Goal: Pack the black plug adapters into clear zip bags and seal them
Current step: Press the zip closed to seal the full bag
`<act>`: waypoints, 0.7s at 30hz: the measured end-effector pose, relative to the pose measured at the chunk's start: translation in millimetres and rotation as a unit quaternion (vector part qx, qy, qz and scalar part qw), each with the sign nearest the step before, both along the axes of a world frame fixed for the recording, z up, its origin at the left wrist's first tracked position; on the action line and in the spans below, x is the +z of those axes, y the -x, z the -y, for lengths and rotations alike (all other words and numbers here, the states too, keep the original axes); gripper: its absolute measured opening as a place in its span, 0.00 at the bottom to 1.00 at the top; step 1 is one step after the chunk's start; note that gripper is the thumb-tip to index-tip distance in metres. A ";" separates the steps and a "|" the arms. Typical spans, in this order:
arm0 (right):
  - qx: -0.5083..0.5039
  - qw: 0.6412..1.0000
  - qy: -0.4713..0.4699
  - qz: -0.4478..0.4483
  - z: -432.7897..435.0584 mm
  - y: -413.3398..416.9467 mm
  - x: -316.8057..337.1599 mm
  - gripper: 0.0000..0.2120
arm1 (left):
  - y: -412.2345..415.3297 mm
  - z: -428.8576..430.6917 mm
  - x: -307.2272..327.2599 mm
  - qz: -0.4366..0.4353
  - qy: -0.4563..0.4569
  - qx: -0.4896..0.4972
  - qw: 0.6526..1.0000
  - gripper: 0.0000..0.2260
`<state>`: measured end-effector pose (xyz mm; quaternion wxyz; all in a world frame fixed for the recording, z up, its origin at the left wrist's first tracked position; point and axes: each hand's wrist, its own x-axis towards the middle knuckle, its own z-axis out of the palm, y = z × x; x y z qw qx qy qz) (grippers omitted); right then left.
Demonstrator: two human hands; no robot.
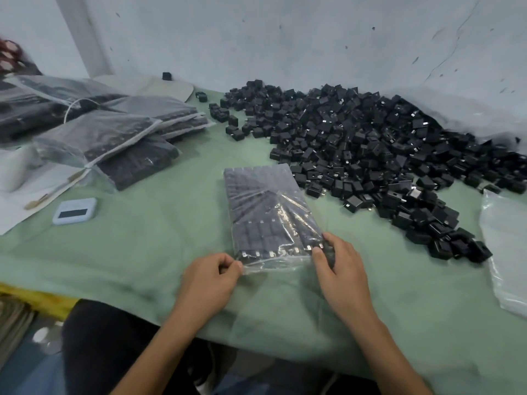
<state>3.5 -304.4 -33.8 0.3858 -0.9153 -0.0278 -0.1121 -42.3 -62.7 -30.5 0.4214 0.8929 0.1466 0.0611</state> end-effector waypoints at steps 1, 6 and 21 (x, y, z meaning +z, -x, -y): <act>0.000 1.000 -0.001 0.000 -0.1 0.5 0.1 0.20 | 1.3 -2.2 -1.1 0.006 0.017 -0.006 1.000 0.12; -0.010 0.994 0.020 0.110 -7.5 12.3 9.0 0.15 | 4.3 -12.0 3.6 0.008 0.010 -0.046 0.999 0.11; 0.006 0.763 -0.517 -0.388 -110.9 43.1 50.6 0.06 | 3.2 1.6 10.0 0.056 0.146 -0.036 0.987 0.09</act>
